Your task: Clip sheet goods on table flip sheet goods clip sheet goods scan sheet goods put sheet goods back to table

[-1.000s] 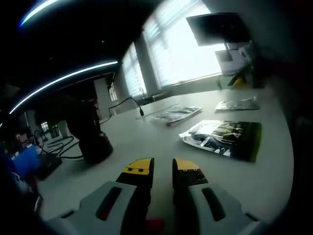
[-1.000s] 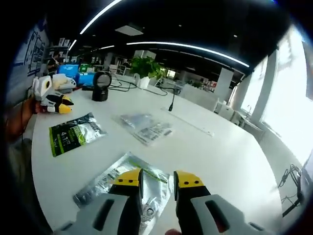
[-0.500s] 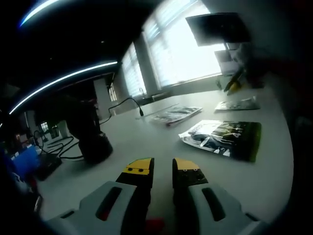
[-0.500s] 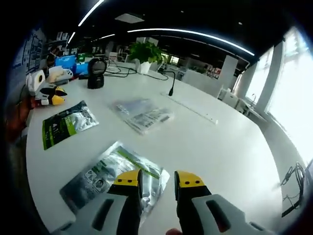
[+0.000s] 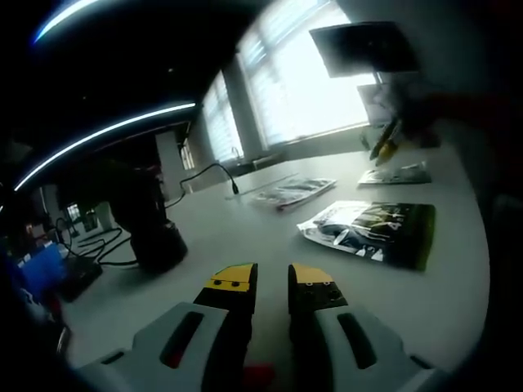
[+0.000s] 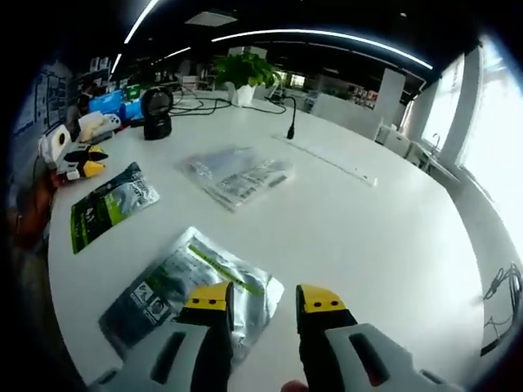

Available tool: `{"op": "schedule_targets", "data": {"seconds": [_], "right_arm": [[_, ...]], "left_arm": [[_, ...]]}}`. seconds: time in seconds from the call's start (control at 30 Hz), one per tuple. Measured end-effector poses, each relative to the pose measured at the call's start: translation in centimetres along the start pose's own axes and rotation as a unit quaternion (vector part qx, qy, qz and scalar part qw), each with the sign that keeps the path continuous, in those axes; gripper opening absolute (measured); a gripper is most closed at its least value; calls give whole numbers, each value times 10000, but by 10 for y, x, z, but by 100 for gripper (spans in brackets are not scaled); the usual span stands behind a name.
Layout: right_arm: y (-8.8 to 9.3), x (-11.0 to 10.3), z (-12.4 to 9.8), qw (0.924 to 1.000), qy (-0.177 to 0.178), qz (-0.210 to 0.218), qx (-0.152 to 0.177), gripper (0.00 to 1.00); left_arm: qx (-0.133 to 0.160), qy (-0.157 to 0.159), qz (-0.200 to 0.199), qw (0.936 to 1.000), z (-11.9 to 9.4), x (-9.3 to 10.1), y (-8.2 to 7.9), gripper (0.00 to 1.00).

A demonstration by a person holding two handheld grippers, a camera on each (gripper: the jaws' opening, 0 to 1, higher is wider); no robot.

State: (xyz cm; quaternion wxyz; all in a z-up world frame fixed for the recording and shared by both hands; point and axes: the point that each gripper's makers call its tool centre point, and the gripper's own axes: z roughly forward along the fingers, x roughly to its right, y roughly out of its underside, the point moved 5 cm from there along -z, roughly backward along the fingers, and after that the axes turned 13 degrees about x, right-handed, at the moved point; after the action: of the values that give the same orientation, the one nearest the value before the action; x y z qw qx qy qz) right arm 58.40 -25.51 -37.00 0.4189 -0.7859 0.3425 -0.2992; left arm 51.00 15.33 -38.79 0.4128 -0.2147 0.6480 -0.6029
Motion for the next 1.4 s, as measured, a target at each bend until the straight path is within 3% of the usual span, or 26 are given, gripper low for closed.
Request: {"op": "schedule_targets", "data": {"seconds": [0.5,0.8,0.9,1.03,1.4], "right_arm": [[-2,-4,6,9980,-291,-139,-539,32],[-1,-8,17,9891,-565,-419,-1295,33],[1,-11,20,9850,-642,-383,-1558,29],[-2,-8,23,9829,-661,-484,-1647,32],[1,-4,27,9812,-858,-252,-1710,31]], "left_arm": [[33,12,-25,10000,-2,1,-2,8],[24,11,-22,10000,-2,1,-1,8],[28,8,-23,10000,-2,1,-2,8],[34,11,-29,10000,-3,2,-2,8],[24,24,8,10000,-2,2,-2,8]]}}
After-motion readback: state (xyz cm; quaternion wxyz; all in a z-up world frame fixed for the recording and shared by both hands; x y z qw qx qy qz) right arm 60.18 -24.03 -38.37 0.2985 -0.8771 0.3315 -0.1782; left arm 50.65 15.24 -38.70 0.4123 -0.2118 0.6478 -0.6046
